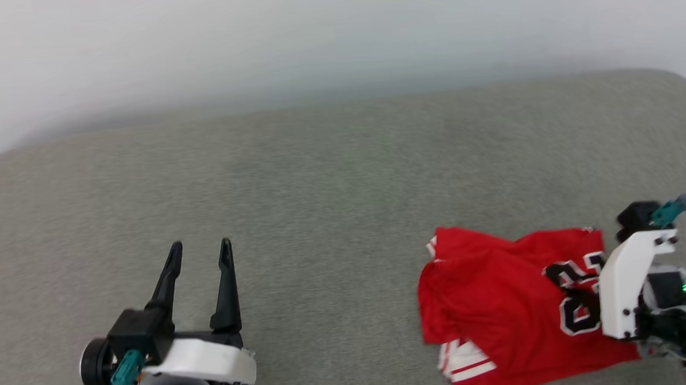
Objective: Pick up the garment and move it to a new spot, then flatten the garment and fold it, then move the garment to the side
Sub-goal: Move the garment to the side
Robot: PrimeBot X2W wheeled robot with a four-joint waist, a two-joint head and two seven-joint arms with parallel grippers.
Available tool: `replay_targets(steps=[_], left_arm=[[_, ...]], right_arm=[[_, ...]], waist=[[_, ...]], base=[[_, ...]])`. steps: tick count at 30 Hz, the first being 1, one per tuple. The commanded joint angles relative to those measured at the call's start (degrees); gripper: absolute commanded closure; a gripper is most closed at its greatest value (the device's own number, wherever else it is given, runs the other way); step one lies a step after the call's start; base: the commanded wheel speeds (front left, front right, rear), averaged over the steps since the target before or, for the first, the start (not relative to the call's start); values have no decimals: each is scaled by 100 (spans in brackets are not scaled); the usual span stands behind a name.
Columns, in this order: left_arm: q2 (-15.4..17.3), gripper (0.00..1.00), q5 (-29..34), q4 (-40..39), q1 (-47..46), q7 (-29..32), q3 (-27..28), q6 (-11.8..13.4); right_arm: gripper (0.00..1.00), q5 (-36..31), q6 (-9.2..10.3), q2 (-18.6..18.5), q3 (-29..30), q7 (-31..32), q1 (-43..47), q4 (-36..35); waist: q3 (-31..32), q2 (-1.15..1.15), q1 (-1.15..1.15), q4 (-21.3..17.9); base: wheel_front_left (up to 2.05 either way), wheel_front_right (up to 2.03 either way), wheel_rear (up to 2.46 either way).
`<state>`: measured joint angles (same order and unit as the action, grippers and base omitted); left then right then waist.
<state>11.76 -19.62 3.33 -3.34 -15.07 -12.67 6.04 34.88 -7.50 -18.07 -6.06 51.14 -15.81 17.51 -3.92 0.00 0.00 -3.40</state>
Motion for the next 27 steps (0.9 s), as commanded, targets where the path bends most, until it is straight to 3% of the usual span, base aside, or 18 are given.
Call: replay_targets(steps=[1, 7, 16, 19, 24, 25, 26, 27], left_arm=[[-14, 0, 69, -77, -178, -11, -7, -38], [121, 0, 272, -268, -737, 46, -156, -161], [384, 0, 658, -826, -1771, 434, -359, -336], [475, 0, 780, -1030, -2100, 581, -419, -398], [543, 0, 909, -1287, -2427, 763, -521, -449], [546, 0, 931, -1311, -2463, 781, -549, -455], [548, 0, 940, -1321, -2493, 801, -568, -468], [542, 0, 933, -1325, -2526, 811, -591, -481]], right_arm=[[100, -193, 2, -182, -31, -145, -240, 101], [100, -792, 2, -746, 151, -790, -843, 446], [100, -1264, 3, -1346, 953, -1906, -1821, 1171], [100, -1439, 3, -1436, 1324, -2312, -2167, 1418], [100, -1799, 3, -1283, 1775, -2816, -2600, 1875], [90, -1867, 3, -1218, 1826, -2937, -2654, 1988], [64, -1939, 3, -1157, 1860, -3083, -2694, 2083], [14, -2071, 3, -1129, 1916, -3264, -2733, 2197]], waist=[[-356, 0, 0, -621], [-1204, 0, 0, -1143], [-2579, 0, 0, -1348], [-2983, 0, 0, -1370], [-3406, 0, 0, -1393], [-3460, 0, 0, -1391], [-3496, 0, 0, -1390], [-3529, 0, 0, -1386]], base=[[0, 0, 0], [0, 0, 0], [0, 0, 0], [0, 0, 0], [0, 0, 0], [0, 0, 0], [0, 0, 0], [0, 0, 0]])
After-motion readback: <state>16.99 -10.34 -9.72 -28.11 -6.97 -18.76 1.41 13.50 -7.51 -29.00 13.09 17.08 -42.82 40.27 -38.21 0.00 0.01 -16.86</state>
